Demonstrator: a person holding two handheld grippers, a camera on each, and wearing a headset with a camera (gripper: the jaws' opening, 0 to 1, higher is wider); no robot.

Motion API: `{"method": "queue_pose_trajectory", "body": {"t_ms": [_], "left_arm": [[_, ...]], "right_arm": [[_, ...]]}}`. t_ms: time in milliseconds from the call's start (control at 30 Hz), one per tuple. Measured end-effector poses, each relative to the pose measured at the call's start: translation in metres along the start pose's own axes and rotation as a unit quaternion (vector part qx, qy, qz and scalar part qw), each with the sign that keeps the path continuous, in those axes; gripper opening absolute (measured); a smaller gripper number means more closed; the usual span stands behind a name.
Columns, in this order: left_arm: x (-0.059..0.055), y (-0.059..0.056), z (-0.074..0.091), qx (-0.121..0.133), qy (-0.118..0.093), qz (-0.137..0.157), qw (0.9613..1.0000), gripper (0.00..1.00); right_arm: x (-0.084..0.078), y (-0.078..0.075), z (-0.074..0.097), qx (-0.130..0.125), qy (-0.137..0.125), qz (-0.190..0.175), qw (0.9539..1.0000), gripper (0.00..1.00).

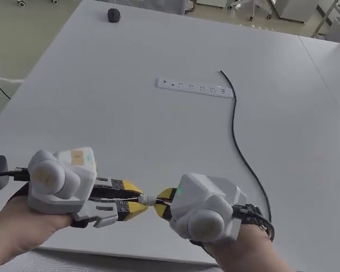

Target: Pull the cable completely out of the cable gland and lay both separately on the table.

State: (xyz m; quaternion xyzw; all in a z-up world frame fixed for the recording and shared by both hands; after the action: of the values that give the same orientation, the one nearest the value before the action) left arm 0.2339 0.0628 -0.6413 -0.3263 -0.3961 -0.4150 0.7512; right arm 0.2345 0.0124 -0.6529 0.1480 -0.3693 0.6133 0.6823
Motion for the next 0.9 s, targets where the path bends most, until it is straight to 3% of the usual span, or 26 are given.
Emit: {"method": "queue_pose_trajectory", "body": {"t_ms": [233,600,767,900], "left_arm": [[0.001,0.002,-0.002,-0.002,0.005,-0.006,1.0000,0.16],[0.006,-0.004,-0.003,-0.001,-0.004,-0.009,1.0000,0.16],[0.011,-0.002,-0.003,0.001,-0.005,-0.017,0.9998,0.15],[0.014,0.001,-0.002,0.003,-0.010,-0.016,0.9998,0.15]], "right_arm": [[-0.001,-0.003,0.000,-0.002,-0.004,-0.007,1.0000,0.00],[-0.003,-0.004,0.006,-0.011,-0.018,-0.072,0.9972,0.00],[-0.011,-0.011,0.010,-0.025,-0.015,-0.129,0.9912,0.00],[-0.017,-0.016,0.013,-0.027,-0.014,-0.154,0.9875,0.00]]}}
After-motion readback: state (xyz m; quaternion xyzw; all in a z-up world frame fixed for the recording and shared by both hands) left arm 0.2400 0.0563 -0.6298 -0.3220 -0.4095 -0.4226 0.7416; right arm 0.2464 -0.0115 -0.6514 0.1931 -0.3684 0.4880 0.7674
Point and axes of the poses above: the centre of the closed fingertips' face, and the gripper's own axes: z roughly backward along the fingers, y roughly to its left, x roughly out of its top, the point moved 3 cm from there along z, roughly backward along the fingers, and after that the axes turned 1 degree about -y, right-handed, at the moved point
